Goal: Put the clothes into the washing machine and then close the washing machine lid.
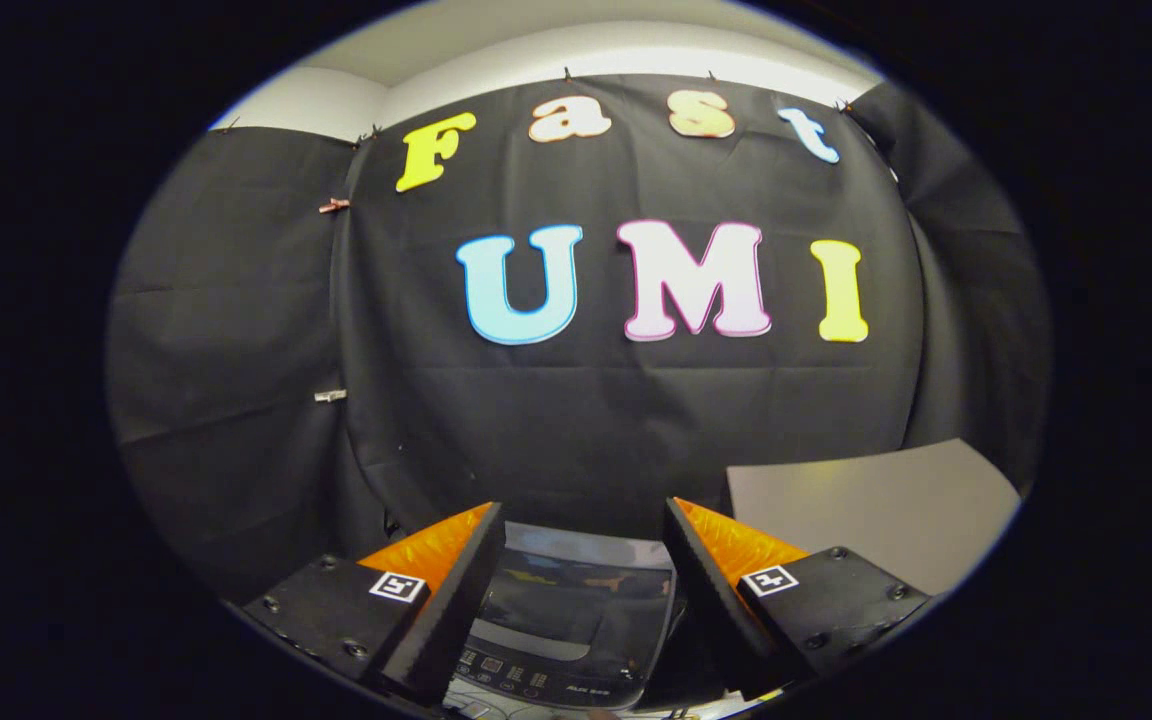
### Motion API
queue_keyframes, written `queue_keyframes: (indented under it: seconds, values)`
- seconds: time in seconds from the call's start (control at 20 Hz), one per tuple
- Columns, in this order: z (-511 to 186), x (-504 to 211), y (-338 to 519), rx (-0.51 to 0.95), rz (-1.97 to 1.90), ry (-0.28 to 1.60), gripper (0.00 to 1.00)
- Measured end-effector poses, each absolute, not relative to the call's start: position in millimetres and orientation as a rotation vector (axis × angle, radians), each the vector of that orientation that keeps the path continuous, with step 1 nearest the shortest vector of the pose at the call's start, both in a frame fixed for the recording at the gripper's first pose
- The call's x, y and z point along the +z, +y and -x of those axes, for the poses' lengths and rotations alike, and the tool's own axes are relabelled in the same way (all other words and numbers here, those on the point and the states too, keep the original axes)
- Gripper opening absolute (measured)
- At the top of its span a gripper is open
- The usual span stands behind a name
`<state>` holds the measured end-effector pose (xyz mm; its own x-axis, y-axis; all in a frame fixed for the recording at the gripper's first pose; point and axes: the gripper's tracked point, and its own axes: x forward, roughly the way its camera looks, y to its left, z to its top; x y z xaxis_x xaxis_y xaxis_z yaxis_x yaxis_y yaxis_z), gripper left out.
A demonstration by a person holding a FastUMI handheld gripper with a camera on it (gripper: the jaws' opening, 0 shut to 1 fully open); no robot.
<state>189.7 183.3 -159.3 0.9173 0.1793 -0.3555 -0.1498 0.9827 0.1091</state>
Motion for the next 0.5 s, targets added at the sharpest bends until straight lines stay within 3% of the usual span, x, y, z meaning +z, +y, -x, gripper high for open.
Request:
queue_keyframes:
  seconds: [0.5]
  values:
    - [-101.1, -66.3, 108.1, 0.13, -0.056, 0.165, 0.99]
